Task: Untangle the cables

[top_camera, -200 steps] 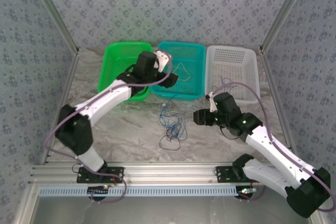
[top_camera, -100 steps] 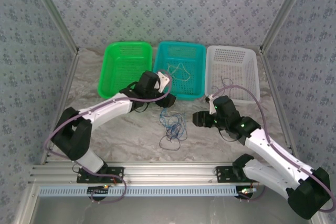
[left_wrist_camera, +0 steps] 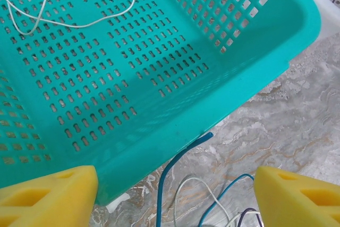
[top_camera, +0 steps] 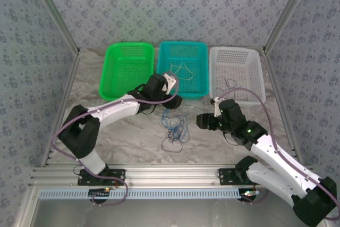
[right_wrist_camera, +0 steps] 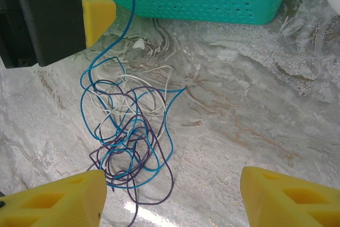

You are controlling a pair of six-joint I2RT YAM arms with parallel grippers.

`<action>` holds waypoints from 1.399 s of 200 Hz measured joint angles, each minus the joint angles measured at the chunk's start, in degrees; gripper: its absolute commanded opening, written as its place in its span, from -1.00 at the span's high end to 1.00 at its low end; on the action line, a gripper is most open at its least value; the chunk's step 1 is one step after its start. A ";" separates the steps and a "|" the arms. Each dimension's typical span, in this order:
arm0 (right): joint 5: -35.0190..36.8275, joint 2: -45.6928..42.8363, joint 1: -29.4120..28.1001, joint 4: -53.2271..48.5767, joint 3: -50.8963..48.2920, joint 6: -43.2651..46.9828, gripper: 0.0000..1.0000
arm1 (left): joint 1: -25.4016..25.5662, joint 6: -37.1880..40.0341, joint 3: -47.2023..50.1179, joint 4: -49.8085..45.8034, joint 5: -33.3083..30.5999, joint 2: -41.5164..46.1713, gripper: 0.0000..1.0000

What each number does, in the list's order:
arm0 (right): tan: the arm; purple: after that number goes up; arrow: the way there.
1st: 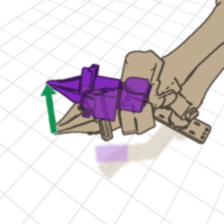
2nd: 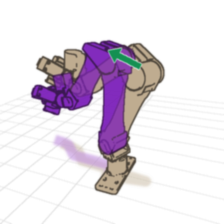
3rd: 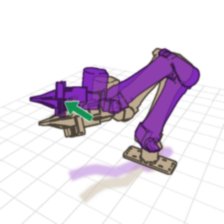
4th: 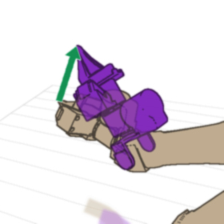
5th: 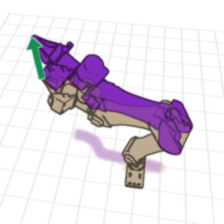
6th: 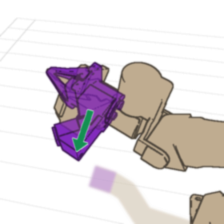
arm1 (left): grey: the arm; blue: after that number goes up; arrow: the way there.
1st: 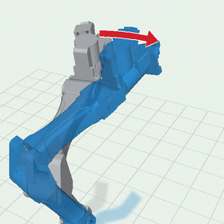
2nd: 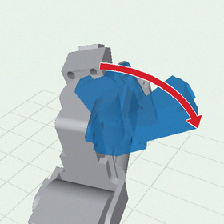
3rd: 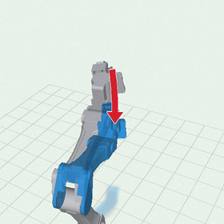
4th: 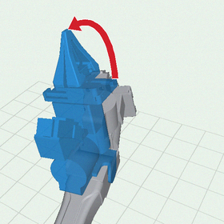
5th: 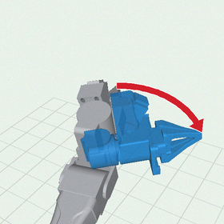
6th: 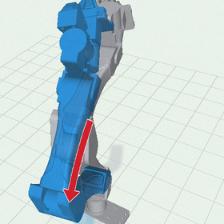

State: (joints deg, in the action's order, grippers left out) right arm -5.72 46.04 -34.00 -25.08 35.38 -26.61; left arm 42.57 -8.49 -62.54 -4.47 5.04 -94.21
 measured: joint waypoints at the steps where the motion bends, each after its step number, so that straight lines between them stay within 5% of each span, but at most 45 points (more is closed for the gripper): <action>1: 0.00 0.00 0.00 0.02 0.00 0.00 -0.39 | 0.02 0.00 0.04 0.00 0.00 0.04 -0.58; 117: -0.02 0.02 0.04 0.04 -0.87 0.00 -0.40 | 3.30 -2.62 6.12 -2.21 -6.40 11.23 -0.62; 227: -0.02 0.00 0.26 0.02 -0.87 -0.04 -0.41 | 3.30 -4.26 6.16 -3.43 -5.95 1.14 -0.58; 280: 0.00 0.00 0.37 0.00 -0.87 -0.20 -0.42 | 3.30 -5.03 4.46 -2.89 -5.97 -2.84 -0.29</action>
State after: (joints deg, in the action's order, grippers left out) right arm -5.72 46.04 -33.63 -25.08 34.50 -26.81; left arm 45.87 -13.52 -58.08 -7.35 -0.93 -97.06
